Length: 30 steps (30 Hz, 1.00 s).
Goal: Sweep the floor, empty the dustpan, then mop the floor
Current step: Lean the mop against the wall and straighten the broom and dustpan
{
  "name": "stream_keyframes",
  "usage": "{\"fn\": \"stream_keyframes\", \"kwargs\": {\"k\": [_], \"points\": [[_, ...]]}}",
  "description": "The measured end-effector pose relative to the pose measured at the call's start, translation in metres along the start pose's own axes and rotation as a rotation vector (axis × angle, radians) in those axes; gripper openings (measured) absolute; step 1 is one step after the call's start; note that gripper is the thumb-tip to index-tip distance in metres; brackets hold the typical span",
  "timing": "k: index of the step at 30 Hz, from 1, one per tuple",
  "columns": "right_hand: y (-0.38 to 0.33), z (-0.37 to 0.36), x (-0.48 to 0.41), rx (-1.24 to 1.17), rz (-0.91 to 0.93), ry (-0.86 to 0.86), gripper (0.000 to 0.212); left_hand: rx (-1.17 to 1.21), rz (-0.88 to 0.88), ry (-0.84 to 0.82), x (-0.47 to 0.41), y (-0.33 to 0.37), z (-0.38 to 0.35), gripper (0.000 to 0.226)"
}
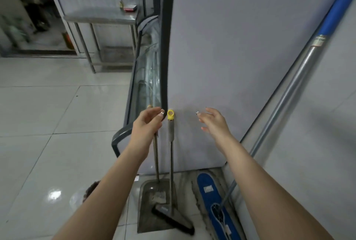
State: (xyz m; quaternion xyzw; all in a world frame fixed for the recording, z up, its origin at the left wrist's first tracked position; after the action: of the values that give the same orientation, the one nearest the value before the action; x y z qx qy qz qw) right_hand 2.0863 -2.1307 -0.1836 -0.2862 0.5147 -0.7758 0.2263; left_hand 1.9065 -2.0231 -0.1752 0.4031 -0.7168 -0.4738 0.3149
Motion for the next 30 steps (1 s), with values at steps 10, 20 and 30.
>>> {"fn": "stream_keyframes", "kwargs": {"k": [10,20,30], "points": [[0.038,-0.077,-0.022,0.098,-0.108,-0.022,0.050,-0.052,0.143,-0.043,-0.029,-0.047,0.065,0.015],[0.106,-0.133,-0.070,0.172,-0.273,0.021,0.052,-0.217,0.429,-0.192,-0.057,-0.156,0.087,0.020],[0.150,-0.146,-0.145,0.215,-0.206,-0.032,0.043,-0.371,0.494,-0.173,-0.117,-0.271,0.078,0.040]]}}
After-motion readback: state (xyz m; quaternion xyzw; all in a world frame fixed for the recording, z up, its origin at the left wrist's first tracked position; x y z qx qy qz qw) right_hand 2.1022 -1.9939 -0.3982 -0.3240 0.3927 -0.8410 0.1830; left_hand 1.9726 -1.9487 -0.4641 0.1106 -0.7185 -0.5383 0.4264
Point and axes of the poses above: each hand's wrist, its own x-axis away from the middle knuckle, its own z-axis out of the back of the hand, y = z × x, the point moved 6 cm from there along -x, towards the middle knuckle, and after that the axes turned 11 degrees about x, right-handed, at the moved point
